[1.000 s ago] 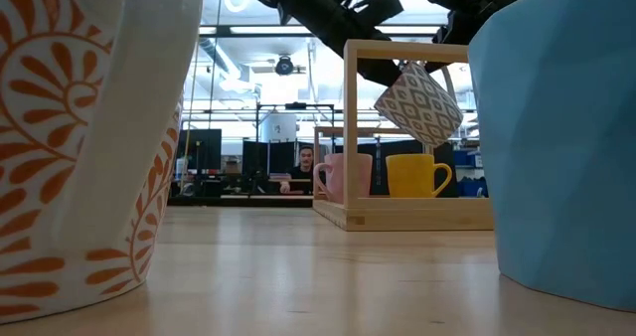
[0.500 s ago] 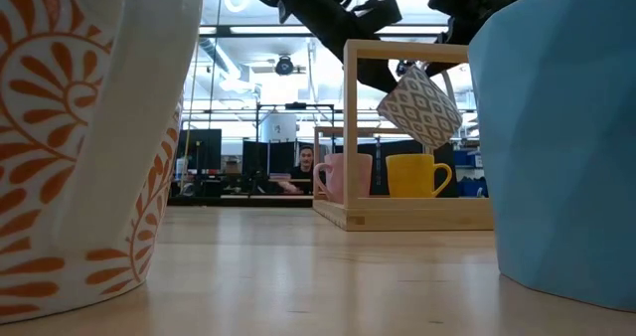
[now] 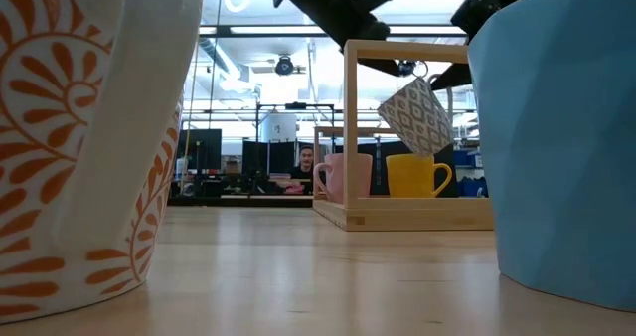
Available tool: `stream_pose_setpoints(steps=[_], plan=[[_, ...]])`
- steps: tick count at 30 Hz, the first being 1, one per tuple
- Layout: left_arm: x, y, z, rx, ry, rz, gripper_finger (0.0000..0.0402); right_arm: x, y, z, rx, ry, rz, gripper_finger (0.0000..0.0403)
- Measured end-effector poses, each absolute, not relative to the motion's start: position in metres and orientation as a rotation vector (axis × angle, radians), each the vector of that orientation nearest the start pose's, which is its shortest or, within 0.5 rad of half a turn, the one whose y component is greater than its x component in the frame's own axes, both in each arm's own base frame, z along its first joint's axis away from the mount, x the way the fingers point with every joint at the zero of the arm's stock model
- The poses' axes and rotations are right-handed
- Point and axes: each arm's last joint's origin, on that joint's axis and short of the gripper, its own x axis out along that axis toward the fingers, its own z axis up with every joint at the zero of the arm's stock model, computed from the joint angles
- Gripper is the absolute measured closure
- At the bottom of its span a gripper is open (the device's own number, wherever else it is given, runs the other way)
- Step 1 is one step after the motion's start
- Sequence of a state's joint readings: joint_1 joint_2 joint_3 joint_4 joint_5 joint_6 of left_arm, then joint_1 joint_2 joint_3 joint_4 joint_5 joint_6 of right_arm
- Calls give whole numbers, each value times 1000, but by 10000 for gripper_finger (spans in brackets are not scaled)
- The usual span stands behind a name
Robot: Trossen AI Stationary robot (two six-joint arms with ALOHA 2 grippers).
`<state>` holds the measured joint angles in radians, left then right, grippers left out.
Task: Place coffee mugs
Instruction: Put the gray patterned mug on the shelf
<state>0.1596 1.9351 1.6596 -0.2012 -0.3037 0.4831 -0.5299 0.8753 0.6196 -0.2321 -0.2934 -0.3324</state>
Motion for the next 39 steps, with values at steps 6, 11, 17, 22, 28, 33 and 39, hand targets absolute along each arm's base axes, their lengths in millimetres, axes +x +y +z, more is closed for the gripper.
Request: stream_pose_setpoints(steps=[6, 11, 17, 22, 28, 33, 39], plan=[[441, 80, 304, 500, 560, 340, 292, 162, -93, 233, -134, 363, -186, 325], [441, 81, 305, 505, 567, 361, 292, 157, -95, 217, -125, 344, -195, 325], [440, 81, 306, 504, 564, 362, 292, 150, -99, 200, -122, 308, -219, 325], [440, 81, 305, 503, 565, 362, 292, 142, -103, 189, -112, 276, -247, 324], [440, 81, 306, 503, 562, 363, 292, 132, -104, 173, -69, 232, -275, 324], [440, 80, 306, 503, 561, 362, 292, 125, -103, 162, -43, 218, -295, 324], [440, 80, 306, 503, 561, 362, 292, 122, -101, 153, -42, 213, -299, 323]])
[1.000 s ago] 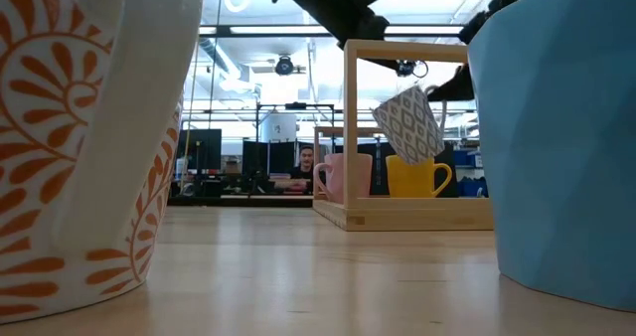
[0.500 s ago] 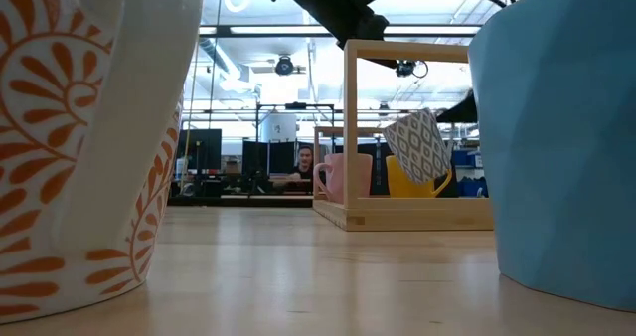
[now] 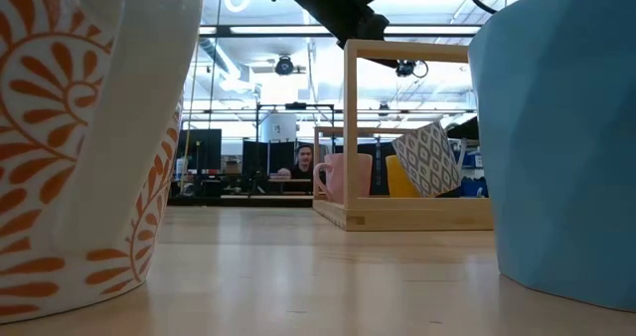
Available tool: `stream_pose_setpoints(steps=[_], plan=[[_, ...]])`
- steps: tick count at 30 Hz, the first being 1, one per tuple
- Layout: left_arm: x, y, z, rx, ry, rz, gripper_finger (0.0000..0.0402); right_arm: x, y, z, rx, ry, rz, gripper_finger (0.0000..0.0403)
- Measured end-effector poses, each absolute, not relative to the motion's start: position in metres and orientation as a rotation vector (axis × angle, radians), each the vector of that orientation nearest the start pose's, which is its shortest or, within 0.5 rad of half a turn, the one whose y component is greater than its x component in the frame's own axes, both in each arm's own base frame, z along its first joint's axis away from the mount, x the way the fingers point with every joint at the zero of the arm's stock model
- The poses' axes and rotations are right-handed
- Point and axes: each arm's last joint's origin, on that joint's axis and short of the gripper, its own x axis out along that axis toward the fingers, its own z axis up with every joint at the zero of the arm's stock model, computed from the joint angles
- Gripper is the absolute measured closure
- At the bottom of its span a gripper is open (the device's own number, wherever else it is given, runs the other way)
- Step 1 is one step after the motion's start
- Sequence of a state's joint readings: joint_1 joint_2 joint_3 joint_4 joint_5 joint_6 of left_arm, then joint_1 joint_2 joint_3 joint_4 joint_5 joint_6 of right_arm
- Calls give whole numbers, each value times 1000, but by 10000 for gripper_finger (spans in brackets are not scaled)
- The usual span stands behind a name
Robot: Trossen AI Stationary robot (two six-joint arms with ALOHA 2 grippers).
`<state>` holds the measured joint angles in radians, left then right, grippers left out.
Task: Place coffee mugs
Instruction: Put the gray patterned mug on the shelf
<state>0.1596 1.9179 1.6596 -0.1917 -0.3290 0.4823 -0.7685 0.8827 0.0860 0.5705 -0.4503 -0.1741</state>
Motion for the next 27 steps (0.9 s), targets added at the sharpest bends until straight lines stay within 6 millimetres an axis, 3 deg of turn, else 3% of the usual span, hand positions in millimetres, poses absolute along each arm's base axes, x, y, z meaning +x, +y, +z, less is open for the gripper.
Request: stream_pose_setpoints(steps=[11, 27], plan=[[441, 80, 306, 502, 560, 362, 292, 128, -106, 137, 7, 233, -307, 323], [441, 80, 306, 502, 560, 362, 292, 131, -110, 133, -6, 246, -316, 323]])
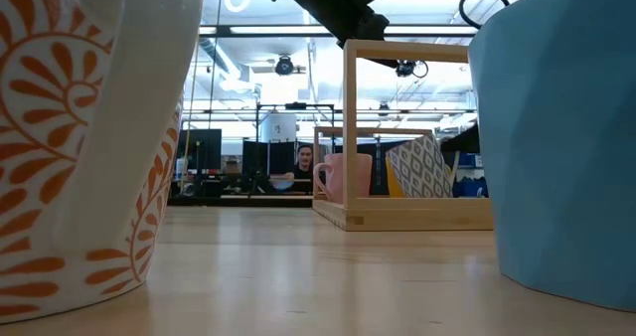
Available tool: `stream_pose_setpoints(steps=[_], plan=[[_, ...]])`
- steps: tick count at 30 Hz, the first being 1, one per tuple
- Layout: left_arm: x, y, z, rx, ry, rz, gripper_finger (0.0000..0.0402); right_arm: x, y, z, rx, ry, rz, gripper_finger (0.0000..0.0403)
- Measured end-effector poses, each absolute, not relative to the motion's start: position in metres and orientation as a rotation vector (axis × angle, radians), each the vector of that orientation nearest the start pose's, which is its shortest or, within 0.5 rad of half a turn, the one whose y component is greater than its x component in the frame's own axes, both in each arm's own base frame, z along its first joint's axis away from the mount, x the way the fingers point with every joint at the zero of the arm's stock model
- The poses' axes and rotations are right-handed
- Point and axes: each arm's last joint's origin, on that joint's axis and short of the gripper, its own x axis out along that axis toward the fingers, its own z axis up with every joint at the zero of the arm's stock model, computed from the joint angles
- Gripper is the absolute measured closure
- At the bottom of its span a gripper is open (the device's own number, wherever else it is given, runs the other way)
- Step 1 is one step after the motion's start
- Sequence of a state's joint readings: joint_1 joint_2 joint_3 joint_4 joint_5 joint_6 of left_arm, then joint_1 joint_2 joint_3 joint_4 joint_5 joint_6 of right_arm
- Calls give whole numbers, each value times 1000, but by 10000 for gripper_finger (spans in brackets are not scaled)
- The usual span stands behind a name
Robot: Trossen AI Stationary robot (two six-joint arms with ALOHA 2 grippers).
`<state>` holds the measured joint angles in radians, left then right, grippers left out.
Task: Place coffee mugs
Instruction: Put the gray patterned mug on the shelf
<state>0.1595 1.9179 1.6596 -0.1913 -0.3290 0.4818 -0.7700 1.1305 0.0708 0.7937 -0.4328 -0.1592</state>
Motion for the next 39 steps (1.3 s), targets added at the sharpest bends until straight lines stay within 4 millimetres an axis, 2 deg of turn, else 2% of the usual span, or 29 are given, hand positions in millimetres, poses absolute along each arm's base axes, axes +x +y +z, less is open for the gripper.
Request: stream_pose_setpoints(steps=[10, 25, 39], plan=[[441, 80, 306, 502, 560, 362, 292, 128, -112, 129, 10, 299, -433, 308], [441, 80, 306, 503, 560, 362, 292, 125, -112, 121, 17, 397, -507, 293], [441, 80, 306, 502, 561, 362, 292, 124, -114, 121, 6, 410, -579, 205]])
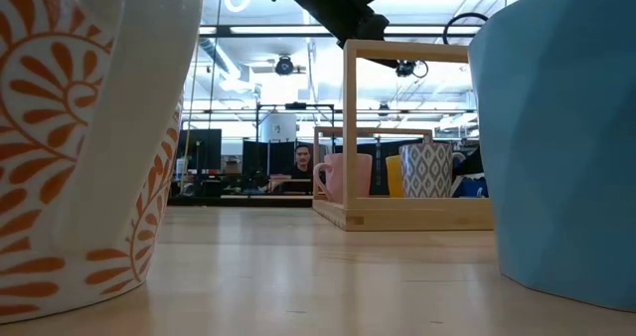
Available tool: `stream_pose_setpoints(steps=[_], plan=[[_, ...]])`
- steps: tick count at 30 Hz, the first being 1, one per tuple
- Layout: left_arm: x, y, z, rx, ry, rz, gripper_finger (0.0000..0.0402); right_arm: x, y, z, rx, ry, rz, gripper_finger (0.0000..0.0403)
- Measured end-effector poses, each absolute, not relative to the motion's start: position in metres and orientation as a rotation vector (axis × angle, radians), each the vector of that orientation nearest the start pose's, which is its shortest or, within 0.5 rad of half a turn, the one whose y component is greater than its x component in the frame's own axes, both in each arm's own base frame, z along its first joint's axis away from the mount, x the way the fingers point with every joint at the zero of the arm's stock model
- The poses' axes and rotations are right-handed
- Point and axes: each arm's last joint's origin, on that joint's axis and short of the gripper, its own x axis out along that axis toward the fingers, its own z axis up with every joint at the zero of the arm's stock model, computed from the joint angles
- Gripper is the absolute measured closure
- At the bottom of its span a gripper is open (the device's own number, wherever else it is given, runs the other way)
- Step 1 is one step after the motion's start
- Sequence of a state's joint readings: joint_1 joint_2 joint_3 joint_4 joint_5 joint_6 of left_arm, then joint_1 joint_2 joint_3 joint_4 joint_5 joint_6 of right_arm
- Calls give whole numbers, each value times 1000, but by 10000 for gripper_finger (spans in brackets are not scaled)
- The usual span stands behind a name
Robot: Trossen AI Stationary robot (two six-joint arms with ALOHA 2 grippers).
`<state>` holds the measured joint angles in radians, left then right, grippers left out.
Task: Place coffee mugs
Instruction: Put the gray patterned mug on the shelf
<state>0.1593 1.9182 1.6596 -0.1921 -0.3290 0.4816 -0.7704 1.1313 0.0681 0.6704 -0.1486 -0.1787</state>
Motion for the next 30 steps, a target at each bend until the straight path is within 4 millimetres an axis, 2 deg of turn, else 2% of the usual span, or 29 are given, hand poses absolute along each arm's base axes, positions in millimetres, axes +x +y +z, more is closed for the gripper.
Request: stream_pose_setpoints(steps=[7, 13, 19, 30], plan=[[441, 80, 306, 502, 561, 362, 292, 124, -114, 121, 9, 410, -579, 184], [441, 80, 305, 502, 561, 362, 292, 123, -113, 118, 26, 438, -575, 183], [441, 80, 305, 502, 561, 362, 292, 122, -113, 116, 133, 427, -595, 183], [441, 80, 305, 502, 562, 362, 292, 127, -118, 124, 110, 409, -607, 183]])
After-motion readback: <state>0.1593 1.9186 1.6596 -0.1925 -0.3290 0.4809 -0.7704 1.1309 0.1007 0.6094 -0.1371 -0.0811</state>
